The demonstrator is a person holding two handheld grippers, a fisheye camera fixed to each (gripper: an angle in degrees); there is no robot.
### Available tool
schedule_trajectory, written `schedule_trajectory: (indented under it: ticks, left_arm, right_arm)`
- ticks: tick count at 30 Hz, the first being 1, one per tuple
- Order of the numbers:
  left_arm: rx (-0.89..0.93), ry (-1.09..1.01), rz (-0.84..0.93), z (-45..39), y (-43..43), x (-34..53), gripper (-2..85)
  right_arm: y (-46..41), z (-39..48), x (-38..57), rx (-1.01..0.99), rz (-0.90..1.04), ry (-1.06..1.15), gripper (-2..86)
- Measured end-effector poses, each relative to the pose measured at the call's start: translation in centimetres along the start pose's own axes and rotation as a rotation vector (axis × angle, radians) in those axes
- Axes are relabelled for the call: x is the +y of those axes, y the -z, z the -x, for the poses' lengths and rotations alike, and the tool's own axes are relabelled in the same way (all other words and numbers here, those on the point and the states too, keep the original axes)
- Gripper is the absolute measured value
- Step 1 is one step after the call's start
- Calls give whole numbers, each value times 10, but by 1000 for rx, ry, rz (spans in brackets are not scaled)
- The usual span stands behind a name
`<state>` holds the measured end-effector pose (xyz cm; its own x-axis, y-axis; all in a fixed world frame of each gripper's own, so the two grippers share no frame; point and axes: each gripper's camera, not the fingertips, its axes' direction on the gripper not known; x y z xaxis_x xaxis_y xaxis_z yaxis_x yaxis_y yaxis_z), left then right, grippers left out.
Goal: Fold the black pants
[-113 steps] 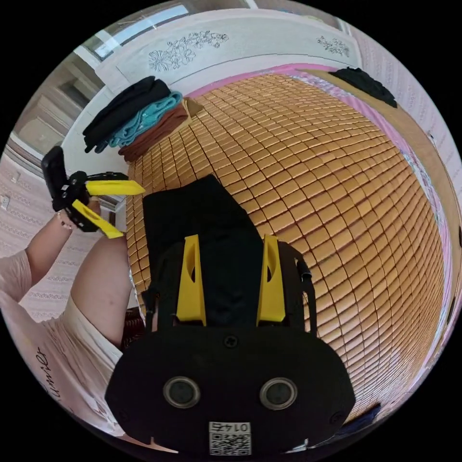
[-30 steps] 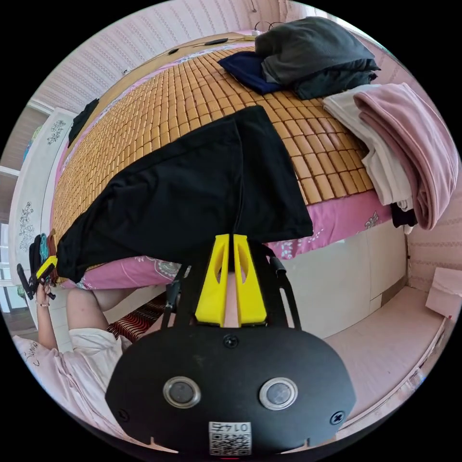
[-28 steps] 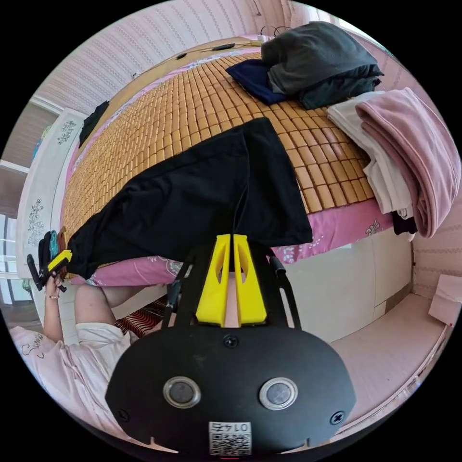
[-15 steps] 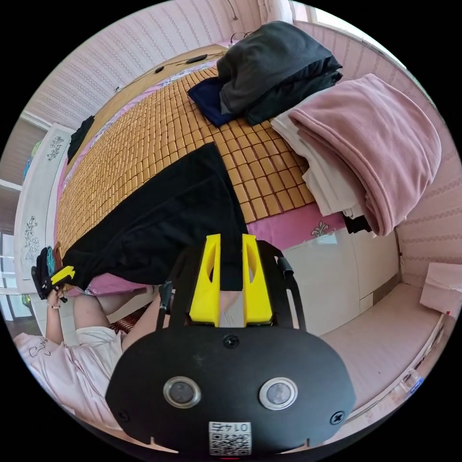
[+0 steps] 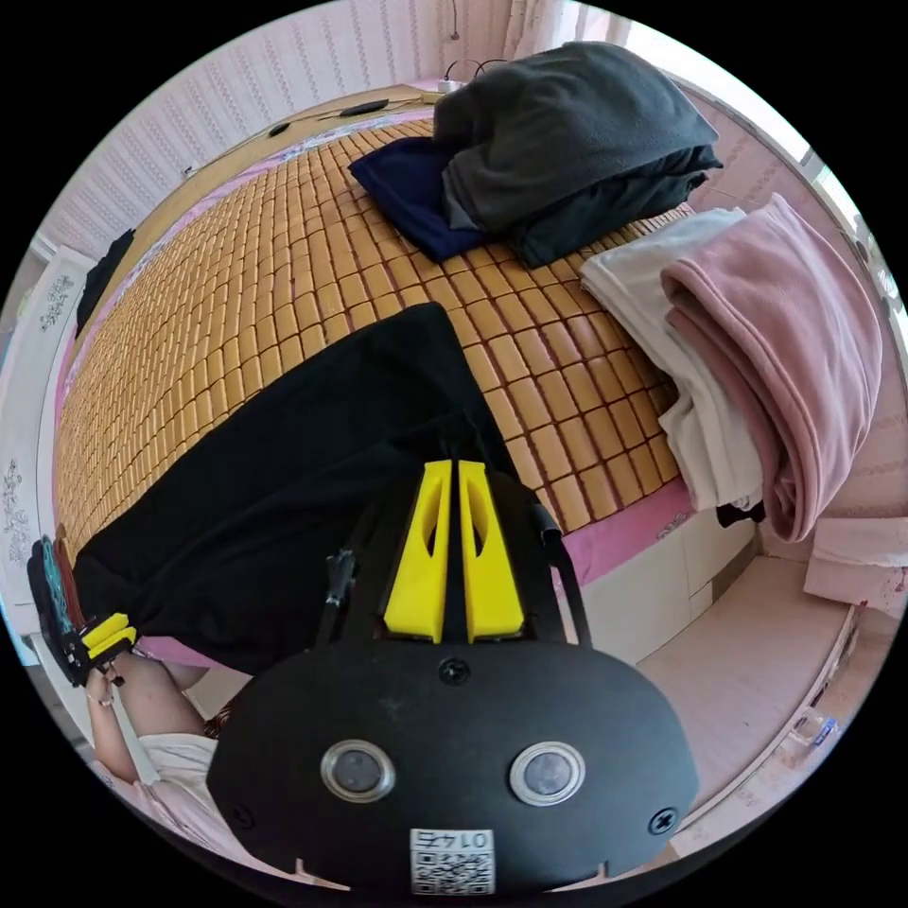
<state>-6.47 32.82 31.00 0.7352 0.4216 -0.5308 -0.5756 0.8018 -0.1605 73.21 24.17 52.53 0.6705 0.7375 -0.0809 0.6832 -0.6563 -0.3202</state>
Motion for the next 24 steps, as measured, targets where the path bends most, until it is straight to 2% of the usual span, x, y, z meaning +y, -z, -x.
schedule_trajectory:
  ticks: [6,9,11,15,18,24]
  left_arm:
    - [56,30,-108,10,14,11,-6]
    - [29,25,-214,13,41,19,-9]
    - [2,33,-282,16,60,23,-10]
    - [-47,-8,-425,16,94,32,-10]
    - [30,-46,-434,15,90,32,-10]
    - [124,-41,-246,10,20,16,-10]
  right_arm:
    - [75,-28,18,-162,-186,35,-1]
    - [128,-26,11,-279,-332,108,1]
    - [174,-23,4,-421,-506,165,1]
    - [211,-43,12,-559,-692,178,2]
    - [188,-83,35,-585,-670,83,2]
    - [52,-153,87,-453,-336,-203,3]
